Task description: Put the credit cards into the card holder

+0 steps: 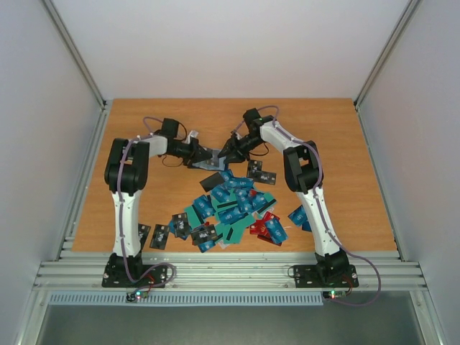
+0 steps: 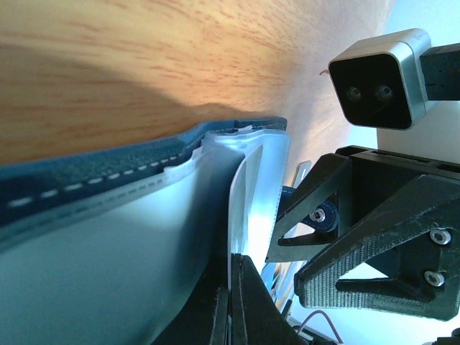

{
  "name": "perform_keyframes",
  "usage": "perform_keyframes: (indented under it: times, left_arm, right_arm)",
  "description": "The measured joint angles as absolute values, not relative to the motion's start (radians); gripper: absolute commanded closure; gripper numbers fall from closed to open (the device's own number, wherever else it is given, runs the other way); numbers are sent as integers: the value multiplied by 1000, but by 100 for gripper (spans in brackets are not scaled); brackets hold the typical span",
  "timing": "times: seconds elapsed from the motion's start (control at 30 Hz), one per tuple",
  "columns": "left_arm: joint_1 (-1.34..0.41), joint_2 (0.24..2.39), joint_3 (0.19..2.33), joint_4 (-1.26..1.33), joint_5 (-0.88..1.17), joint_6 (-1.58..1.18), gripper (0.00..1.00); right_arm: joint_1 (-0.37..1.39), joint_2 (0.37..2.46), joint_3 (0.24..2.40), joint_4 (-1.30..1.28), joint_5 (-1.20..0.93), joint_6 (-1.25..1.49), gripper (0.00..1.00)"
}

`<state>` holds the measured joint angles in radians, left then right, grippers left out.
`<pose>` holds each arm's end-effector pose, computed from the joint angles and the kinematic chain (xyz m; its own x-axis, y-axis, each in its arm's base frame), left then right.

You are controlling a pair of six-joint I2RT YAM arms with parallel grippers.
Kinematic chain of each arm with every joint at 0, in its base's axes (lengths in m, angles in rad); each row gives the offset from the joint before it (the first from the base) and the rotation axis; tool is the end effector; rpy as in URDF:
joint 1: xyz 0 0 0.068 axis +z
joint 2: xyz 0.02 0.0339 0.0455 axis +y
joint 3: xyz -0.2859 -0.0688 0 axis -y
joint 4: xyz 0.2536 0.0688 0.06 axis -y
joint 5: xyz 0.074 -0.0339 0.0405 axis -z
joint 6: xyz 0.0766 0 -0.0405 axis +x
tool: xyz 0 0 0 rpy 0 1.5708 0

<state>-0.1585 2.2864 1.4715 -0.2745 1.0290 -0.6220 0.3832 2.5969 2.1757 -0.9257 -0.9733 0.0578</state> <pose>0.4614 -0.1402 0.0853 -0.9870 -0.1465 0.0662 -0.1255 0.4445 -0.8870 0.4832 0.2631 0.0985 -0.9248 -0.3378 -0.1751 -0.3277 0.4734 0.8176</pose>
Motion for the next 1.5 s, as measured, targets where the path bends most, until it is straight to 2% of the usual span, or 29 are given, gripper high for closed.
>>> perform_keyframes:
  times: [0.37, 0.97, 1.5]
  left_arm:
    - [-179, 2291, 1557, -451, 956, -525, 74]
    - [-216, 2280, 1722, -821, 706, -361, 52]
    - [-242, 2293, 1822, -968, 550, -355, 54]
  right_arm:
    - [381, 2598, 2176, -923, -977, 58, 62]
    - [382, 2604, 2176, -878, -989, 59, 62]
    - [381, 2608, 2176, -861, -1001, 70, 62]
